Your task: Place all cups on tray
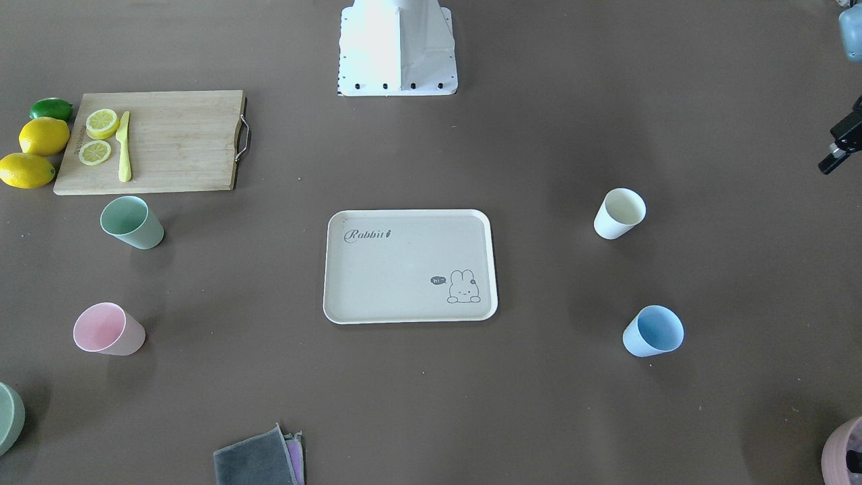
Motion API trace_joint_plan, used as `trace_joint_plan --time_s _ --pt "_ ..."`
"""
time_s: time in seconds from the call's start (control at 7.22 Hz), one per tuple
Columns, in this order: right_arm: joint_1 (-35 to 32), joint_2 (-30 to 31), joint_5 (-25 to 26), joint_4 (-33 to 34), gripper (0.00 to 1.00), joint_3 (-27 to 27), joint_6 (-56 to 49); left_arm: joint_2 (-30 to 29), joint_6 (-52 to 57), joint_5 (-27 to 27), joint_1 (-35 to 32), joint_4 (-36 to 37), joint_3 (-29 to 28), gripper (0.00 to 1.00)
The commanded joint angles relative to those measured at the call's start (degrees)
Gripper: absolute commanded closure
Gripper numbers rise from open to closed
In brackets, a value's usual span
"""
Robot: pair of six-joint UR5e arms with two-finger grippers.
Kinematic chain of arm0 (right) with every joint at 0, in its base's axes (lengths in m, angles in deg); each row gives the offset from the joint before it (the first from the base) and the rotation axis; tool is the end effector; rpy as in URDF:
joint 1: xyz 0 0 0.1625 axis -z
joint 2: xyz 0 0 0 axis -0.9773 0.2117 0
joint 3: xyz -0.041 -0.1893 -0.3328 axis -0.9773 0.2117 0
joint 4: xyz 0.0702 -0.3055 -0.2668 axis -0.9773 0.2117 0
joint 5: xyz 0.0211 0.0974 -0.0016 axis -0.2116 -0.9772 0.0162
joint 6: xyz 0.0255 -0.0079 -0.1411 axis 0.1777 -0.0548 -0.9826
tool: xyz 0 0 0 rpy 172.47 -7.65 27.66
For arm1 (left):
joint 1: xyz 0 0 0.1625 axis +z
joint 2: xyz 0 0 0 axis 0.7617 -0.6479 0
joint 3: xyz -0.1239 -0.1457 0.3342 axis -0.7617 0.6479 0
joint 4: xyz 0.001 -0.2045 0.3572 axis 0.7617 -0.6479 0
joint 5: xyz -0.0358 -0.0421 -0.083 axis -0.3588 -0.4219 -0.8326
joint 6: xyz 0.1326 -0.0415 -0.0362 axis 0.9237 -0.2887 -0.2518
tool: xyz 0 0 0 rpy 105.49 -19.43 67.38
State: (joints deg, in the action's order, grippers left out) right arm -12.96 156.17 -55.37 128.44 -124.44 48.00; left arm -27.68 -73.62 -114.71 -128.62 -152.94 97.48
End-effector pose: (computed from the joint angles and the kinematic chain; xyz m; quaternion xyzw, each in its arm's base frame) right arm 0.0383 -0.4658 0.5318 0.1254 -0.3847 0.0129 0.9144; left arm 0.0754 -0.4956 0.4683 0.1878 0.4835 0.0676 0.8523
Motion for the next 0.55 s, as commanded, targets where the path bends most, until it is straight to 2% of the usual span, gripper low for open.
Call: trace_joint_plan --time_s 0.0,0.14,0.42 --pt "8.26 -3.01 2.39 -0.17 0.00 -0.40 14.51 1.67 -14.24 2.68 9.17 -7.90 0.00 0.02" --pt "12.22 -3.63 5.72 -1.04 0.00 -0.40 17.46 1.41 -19.87 7.32 14.87 -8.45 0.35 0.02" --pt "14.45 -4.25 6.63 -1.75 0.00 -0.31 18.63 0.27 -28.07 16.29 24.29 -9.51 0.44 0.02"
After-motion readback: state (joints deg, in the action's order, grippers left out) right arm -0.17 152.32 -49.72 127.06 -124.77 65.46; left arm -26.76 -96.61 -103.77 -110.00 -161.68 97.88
